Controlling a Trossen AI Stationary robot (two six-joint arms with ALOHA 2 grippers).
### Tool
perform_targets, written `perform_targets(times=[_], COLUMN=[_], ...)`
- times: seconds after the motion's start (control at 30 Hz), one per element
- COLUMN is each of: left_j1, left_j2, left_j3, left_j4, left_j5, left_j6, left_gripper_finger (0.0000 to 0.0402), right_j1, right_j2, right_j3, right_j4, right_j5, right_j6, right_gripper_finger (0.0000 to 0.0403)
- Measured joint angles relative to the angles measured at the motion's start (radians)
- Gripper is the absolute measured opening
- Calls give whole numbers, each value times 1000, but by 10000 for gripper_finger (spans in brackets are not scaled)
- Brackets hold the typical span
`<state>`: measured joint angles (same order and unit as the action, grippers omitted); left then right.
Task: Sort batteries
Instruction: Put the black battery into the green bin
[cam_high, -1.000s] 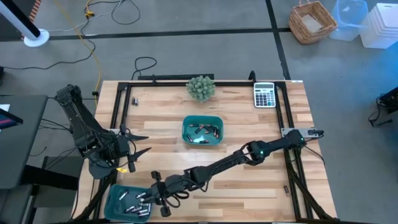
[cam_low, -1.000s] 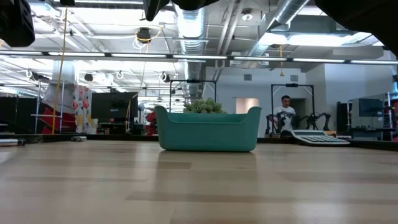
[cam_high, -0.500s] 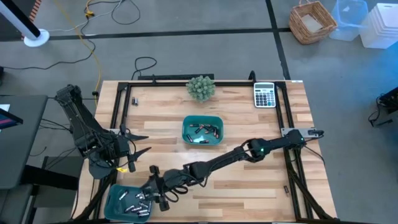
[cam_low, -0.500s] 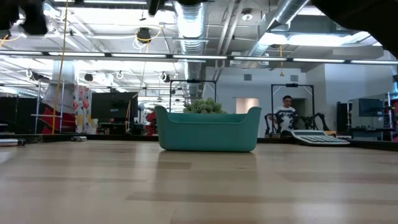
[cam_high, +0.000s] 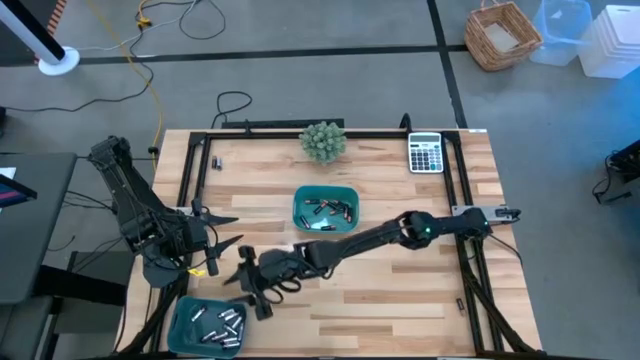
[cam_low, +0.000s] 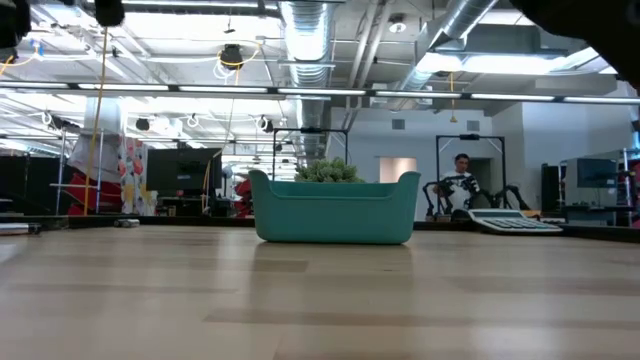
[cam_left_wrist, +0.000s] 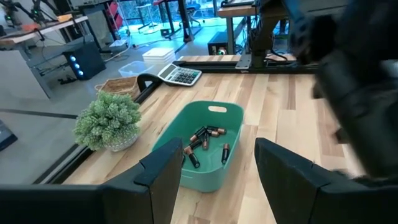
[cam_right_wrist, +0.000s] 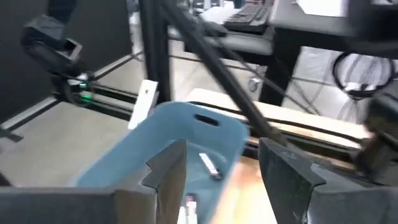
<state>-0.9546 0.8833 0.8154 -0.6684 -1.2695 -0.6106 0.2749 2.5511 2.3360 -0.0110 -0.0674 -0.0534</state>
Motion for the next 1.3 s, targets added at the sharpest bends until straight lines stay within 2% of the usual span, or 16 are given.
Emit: perform_targets(times=[0.53, 0.63, 0.73, 0.83, 0.97, 1.07, 1.17, 1.3], left_j1=[0, 0, 0, 0, 2, 12, 36, 88], left_j2=[0, 0, -1, -1, -1, 0, 2, 6], left_j3=[0, 0, 0, 0, 0, 0, 0, 0], left_j4=[-1, -1, -1, -2, -2, -3, -3, 0], left_j5=[-31, -52, -60, -61, -60, -57, -43, -25], left_j6=[12, 14, 21, 21, 11, -6, -13, -26], left_gripper_finger=[196, 196, 196, 196, 196, 196, 196, 196], right_j1=[-80, -86, -95, -108, -118, -116, -102, -57], right_j2=[4, 0, -41, -150, -354, -491, -631, -835], right_j3=[-3, -52, -190, -424, -774, -978, -1144, -1311], right_j4=[16, 54, 129, 290, 498, 486, 412, 230], right_j5=[-123, -124, -124, -108, 25, 104, 127, 216], right_j6=[-4, 5, 35, 69, 79, 90, 115, 156], right_gripper_finger=[172, 167, 160, 151, 142, 139, 139, 139])
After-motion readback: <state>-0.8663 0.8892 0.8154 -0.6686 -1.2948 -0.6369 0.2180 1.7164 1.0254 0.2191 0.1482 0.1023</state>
